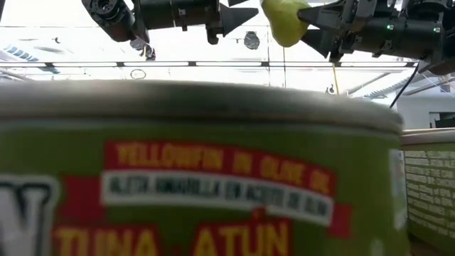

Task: Pick & Place Food Item
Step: Put the green pear into the left transparent bin

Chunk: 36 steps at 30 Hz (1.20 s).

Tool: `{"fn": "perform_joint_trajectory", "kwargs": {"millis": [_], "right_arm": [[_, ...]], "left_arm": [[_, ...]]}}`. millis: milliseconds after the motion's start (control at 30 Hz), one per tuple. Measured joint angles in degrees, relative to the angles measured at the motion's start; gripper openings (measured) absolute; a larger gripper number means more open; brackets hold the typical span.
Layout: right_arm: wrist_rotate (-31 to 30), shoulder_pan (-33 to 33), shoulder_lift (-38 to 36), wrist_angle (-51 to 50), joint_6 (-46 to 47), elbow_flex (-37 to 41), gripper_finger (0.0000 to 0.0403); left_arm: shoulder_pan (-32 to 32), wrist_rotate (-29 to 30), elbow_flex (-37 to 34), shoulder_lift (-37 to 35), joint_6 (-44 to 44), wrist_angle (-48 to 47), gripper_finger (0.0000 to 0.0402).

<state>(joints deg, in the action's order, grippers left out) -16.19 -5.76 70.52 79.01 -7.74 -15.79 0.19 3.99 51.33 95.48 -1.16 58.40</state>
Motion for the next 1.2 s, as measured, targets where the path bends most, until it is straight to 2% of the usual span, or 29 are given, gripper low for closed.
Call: {"fn": "perform_joint_trajectory", "kwargs": {"millis": [200, 533, 700, 1067, 1200], "right_arm": [[0.0, 0.0, 0.0, 0.58, -0.27, 0.0, 0.0303], [0.32, 0.0, 0.0, 1.41, -0.27, 0.0, 0.0303], [1.44, 0.02, 0.0, 1.54, 0.1, 0.0, 0.0303], [1.4, 0.02, 0.0, 1.37, 0.41, 0.0, 0.0303], [1.4, 0.02, 0.0, 1.24, 0.41, 0.0, 0.0303]], "left_arm": [[0.0, 0.02, 0.0, -0.04, 0.16, 3.07, 0.0264], [0.0, 0.0, 0.0, -0.04, 0.42, 3.21, 0.0143], [0.0, -0.02, 0.0, -0.04, 0.48, 3.21, 0.0104], [-0.02, -0.04, -0.02, -0.04, 2.95, 3.14, 0.0097], [0.1, -1.38, 0.14, -0.04, 2.75, 2.89, 0.0079]]}}
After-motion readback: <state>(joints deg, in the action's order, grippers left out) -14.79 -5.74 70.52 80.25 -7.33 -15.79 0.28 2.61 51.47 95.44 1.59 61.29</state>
